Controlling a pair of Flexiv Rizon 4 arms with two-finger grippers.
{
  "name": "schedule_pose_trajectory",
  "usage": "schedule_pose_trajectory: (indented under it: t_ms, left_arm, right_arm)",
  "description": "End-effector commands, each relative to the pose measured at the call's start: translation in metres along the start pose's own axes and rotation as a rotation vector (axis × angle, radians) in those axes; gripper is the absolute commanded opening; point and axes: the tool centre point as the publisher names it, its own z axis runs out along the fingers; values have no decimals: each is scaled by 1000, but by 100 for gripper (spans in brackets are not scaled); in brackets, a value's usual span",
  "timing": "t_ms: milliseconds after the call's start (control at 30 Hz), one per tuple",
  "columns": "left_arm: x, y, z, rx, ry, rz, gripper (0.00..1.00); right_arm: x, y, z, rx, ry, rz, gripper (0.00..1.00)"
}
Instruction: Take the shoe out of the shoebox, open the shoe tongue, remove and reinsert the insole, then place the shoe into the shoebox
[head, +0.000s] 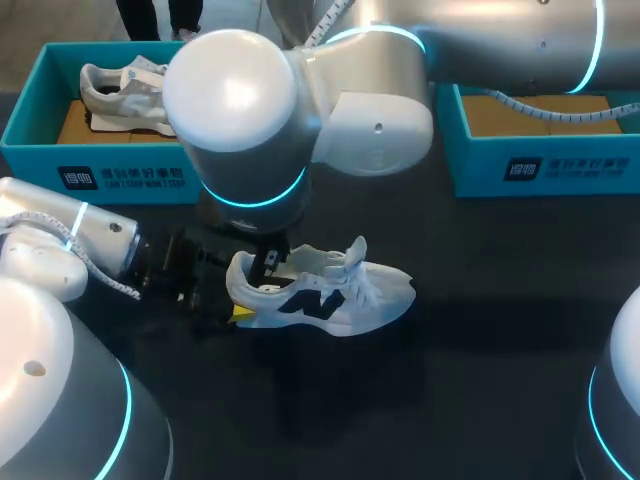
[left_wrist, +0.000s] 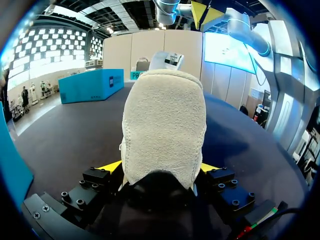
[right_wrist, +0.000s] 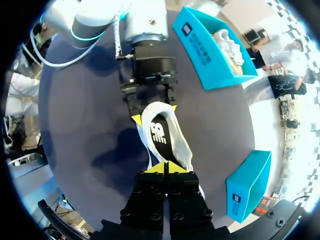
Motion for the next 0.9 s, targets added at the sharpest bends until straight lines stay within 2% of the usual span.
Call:
schedule_pose_trajectory:
  t_ms: [33, 300, 433, 900]
  left_arm:
    - [-1, 1, 1, -3, 1, 0, 0]
    - [-1, 1, 1, -3, 1, 0, 0]
    - [-1, 1, 1, -3, 1, 0, 0]
    - [-1, 1, 1, -3, 1, 0, 0]
  right_arm:
    - [3, 11, 16, 11, 10, 1, 0]
    - [2, 20, 41, 4, 57, 15, 0]
    - [3, 21, 58, 16, 114, 39, 0]
    - [3, 21, 58, 16, 114, 39, 0]
